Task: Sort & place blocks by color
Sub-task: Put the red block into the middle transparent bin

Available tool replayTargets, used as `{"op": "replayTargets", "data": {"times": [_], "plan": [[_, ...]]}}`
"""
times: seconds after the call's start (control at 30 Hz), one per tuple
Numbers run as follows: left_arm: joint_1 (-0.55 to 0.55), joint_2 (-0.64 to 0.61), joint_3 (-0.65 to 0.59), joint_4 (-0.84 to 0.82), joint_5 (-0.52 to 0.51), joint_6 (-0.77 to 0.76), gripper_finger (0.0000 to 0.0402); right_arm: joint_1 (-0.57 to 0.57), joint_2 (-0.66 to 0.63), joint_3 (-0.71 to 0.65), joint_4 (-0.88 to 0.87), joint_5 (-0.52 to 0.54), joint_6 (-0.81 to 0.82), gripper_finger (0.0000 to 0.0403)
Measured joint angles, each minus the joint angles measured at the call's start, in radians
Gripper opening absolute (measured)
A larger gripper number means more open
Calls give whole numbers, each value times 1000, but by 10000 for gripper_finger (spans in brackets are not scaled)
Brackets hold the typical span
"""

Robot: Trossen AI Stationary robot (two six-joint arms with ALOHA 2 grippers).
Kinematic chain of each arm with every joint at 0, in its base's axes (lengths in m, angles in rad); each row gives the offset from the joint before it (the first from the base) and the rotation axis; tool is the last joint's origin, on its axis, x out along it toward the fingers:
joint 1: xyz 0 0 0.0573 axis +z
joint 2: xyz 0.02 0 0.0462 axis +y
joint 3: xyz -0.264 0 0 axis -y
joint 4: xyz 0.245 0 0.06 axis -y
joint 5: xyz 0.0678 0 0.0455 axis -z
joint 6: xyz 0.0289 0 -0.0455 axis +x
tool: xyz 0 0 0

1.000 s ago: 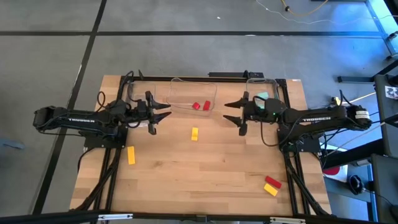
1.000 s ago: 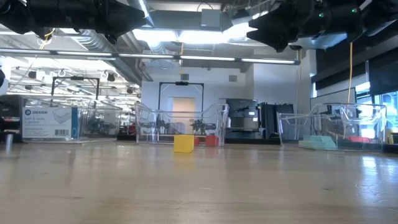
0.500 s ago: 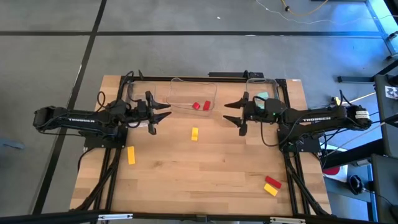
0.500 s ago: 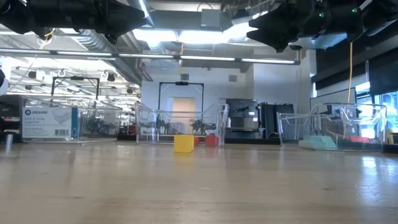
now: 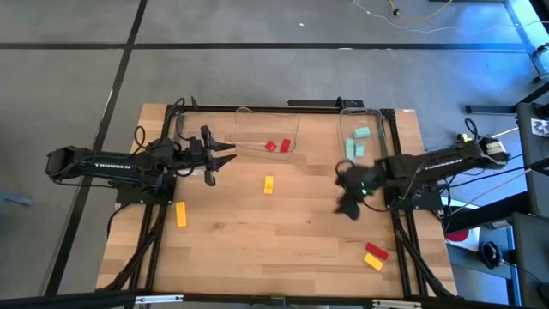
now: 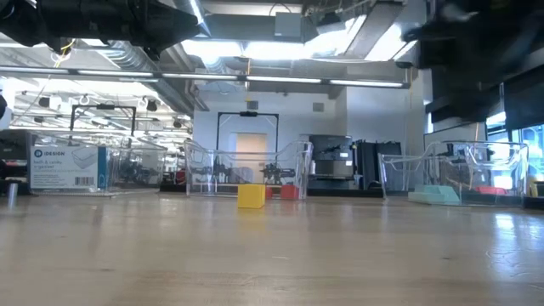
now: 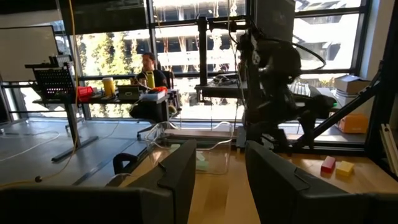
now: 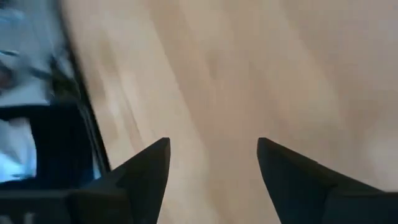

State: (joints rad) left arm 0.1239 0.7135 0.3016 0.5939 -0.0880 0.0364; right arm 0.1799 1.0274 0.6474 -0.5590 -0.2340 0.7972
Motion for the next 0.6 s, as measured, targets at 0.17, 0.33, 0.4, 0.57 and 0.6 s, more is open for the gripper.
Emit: {"op": "replayTargets", "data": {"times": [0.17,0.33,0.4,0.57,0.6], "plan": [[0,0,0,0,0,-1,131,295,23,16,-243,93,443,243],[0,0,0,0,0,0,131,515,104,-7,-225,95,771,243],[0,0,0,1,0,0,131,572,145,-8,-197,73,843,243],[0,0,0,5,-6,46,131,642,231,-10,-189,36,971,243],[0,0,0,6,-6,51,131,647,244,-10,-187,29,988,243]]}}
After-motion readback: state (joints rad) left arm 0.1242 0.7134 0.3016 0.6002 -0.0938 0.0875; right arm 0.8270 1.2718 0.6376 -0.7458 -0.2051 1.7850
